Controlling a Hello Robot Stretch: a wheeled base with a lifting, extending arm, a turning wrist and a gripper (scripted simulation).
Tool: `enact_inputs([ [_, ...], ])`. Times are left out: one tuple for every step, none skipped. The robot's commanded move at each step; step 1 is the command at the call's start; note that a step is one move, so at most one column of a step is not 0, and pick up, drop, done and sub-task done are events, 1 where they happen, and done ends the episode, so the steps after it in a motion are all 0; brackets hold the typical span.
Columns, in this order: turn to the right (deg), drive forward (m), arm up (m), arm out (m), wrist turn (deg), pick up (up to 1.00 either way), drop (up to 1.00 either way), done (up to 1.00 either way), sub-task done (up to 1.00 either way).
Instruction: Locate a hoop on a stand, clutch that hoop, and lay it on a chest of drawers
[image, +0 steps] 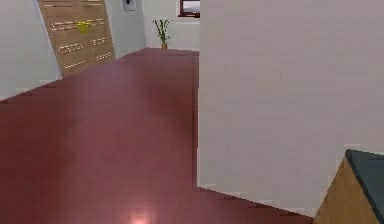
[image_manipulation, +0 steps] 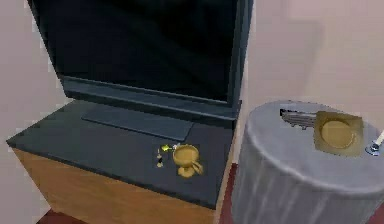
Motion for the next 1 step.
enact_inputs([
  [-3.0,0.00,0.00,0.00,0.0,0.00,0.00,0.00,0.00],
])
